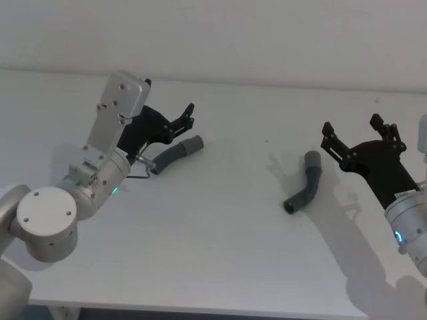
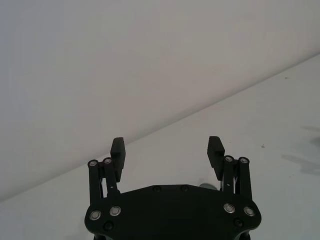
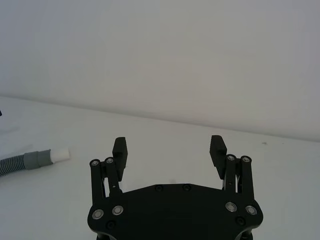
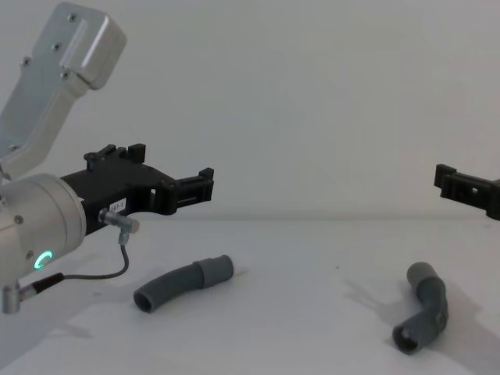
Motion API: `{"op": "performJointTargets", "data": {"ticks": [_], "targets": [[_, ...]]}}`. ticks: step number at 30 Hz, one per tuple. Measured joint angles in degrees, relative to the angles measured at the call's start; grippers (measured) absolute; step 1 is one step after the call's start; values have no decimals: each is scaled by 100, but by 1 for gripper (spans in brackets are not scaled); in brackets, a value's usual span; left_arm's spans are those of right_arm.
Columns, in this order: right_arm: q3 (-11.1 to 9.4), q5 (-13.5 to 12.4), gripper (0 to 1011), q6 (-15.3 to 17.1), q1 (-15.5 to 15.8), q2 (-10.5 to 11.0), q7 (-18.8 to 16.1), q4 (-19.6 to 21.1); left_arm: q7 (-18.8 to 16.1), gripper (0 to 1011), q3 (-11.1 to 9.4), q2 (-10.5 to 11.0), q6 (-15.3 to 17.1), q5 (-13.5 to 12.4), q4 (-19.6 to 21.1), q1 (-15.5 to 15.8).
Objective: Use both hands to pick up one end of the pipe from the table, align the ends, and insert them.
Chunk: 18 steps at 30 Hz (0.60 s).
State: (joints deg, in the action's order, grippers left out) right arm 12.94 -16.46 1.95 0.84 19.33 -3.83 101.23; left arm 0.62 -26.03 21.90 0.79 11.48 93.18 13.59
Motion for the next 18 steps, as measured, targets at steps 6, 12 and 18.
{"op": "performJointTargets", "data": {"ticks": [6, 12, 18], "targets": [[0, 0, 1002, 0, 0, 0, 0, 0, 0, 1000, 0, 0, 0, 0, 0, 0], [0, 0, 1002, 0, 0, 0, 0, 0, 63, 1000, -2, 33, 45, 3, 19, 2], [0, 0, 1002, 0, 0, 0, 0, 0, 305, 1000, -31, 159, 258, 50, 96, 33]]}}
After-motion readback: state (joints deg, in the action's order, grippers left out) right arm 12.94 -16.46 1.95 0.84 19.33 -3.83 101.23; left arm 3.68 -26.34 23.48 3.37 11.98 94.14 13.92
